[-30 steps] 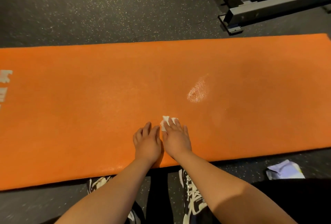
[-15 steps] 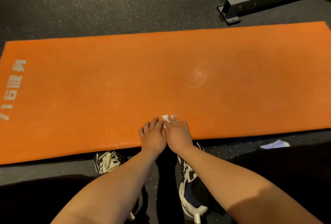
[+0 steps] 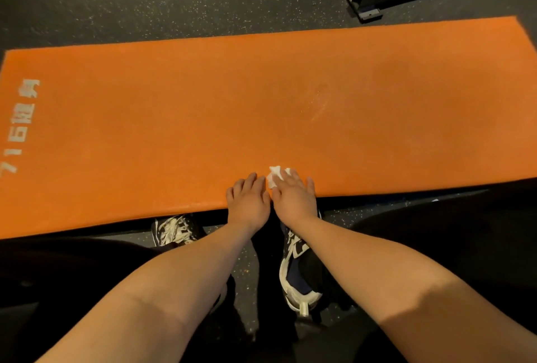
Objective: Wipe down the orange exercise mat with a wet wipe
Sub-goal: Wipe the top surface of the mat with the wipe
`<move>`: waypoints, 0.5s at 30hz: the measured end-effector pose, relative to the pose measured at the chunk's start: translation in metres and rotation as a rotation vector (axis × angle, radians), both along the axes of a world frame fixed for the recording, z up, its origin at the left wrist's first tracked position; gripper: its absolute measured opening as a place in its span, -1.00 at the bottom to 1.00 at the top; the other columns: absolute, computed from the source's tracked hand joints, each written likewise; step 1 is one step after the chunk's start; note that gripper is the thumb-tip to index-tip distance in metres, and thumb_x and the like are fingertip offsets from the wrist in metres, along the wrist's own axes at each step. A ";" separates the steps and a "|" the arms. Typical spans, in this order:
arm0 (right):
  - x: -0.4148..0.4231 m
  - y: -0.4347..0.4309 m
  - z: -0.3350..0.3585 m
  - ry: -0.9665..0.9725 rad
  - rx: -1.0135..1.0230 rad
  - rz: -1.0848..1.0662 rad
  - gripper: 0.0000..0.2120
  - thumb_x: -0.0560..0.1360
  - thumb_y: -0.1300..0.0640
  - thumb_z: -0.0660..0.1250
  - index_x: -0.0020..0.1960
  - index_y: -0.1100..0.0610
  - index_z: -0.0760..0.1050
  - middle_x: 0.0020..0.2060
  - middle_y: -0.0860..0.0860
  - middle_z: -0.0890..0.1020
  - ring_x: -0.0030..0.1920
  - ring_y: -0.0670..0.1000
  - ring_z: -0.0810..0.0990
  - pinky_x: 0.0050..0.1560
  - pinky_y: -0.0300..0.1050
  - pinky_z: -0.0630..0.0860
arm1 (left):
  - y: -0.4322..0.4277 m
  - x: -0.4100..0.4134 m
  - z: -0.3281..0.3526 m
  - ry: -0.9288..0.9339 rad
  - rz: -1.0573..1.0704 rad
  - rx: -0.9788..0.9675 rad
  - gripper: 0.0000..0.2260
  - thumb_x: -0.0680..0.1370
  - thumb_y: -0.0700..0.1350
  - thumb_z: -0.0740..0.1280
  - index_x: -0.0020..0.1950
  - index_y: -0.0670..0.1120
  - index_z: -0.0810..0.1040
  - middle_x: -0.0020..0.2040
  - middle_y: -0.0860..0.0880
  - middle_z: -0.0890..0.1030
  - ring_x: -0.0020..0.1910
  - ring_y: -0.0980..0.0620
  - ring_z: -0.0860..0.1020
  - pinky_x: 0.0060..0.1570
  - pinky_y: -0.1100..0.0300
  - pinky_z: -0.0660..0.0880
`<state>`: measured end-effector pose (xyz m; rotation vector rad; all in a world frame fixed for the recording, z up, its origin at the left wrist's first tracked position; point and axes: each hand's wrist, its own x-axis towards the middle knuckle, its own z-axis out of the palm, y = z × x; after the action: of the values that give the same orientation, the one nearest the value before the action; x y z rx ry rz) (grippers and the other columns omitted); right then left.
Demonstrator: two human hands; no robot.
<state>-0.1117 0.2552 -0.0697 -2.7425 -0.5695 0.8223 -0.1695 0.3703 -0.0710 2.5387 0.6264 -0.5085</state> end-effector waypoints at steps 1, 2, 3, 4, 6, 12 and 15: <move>-0.001 0.000 0.001 -0.006 -0.013 -0.029 -0.52 0.72 -0.03 -0.06 0.63 -0.06 0.14 0.64 -0.09 0.04 0.63 -0.02 -0.13 0.59 0.19 -0.21 | -0.002 -0.001 0.000 0.011 -0.006 -0.008 -0.54 0.70 0.07 0.02 0.61 0.07 0.18 0.63 0.03 0.10 0.57 -0.09 0.04 0.51 -0.08 -0.04; -0.004 0.001 0.001 -0.008 -0.010 -0.030 -0.52 0.72 0.00 -0.03 0.63 -0.04 0.12 0.64 -0.07 0.03 0.63 -0.01 -0.13 0.59 0.19 -0.20 | -0.003 -0.002 0.001 0.017 -0.015 -0.019 -0.53 0.70 0.08 0.02 0.62 0.08 0.15 0.64 0.04 0.07 0.58 -0.08 0.03 0.52 -0.09 -0.06; -0.008 0.002 0.002 -0.009 0.005 -0.012 -0.51 0.72 0.04 0.01 0.64 -0.03 0.11 0.64 -0.05 0.03 0.63 0.00 -0.14 0.59 0.18 -0.21 | -0.005 -0.004 0.001 0.016 -0.034 -0.030 -0.53 0.70 0.08 0.03 0.62 0.09 0.13 0.64 0.04 0.05 0.59 -0.08 0.01 0.53 -0.10 -0.07; -0.011 0.001 0.003 -0.008 0.024 0.016 -0.50 0.71 0.08 0.05 0.64 -0.02 0.10 0.65 -0.04 0.02 0.63 0.01 -0.14 0.59 0.16 -0.23 | -0.006 -0.007 0.001 0.012 -0.060 -0.036 -0.51 0.69 0.09 0.04 0.63 0.09 0.10 0.65 0.04 0.04 0.59 -0.07 0.00 0.53 -0.11 -0.09; -0.012 -0.002 0.004 -0.005 0.042 0.061 -0.47 0.69 0.12 0.09 0.64 -0.03 0.11 0.65 -0.05 0.02 0.63 0.00 -0.13 0.58 0.15 -0.24 | -0.008 -0.013 0.000 0.000 -0.110 -0.010 -0.46 0.67 0.10 0.10 0.64 0.09 0.07 0.65 0.04 0.03 0.59 -0.07 0.00 0.54 -0.14 -0.09; -0.005 -0.006 0.007 0.032 -0.042 -0.104 -0.51 0.72 -0.06 -0.04 0.64 -0.04 0.10 0.65 -0.05 -0.01 0.63 0.05 -0.17 0.58 0.23 -0.19 | -0.007 -0.011 -0.003 -0.059 -0.113 0.060 -0.55 0.69 0.07 0.13 0.59 0.07 0.24 0.62 0.02 0.17 0.57 -0.10 0.10 0.51 -0.15 0.03; -0.015 -0.004 0.005 0.013 -0.009 -0.039 -0.53 0.73 -0.02 -0.06 0.63 -0.07 0.12 0.64 -0.08 0.03 0.63 0.00 -0.15 0.57 0.30 -0.19 | -0.004 -0.009 -0.007 -0.117 -0.113 0.006 -0.59 0.70 0.00 0.14 0.57 0.05 0.30 0.60 0.03 0.22 0.59 -0.05 0.09 0.53 -0.12 0.01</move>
<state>-0.1265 0.2512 -0.0643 -2.7453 -0.5090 0.8347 -0.1788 0.3659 -0.0776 2.5985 0.4456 -0.3935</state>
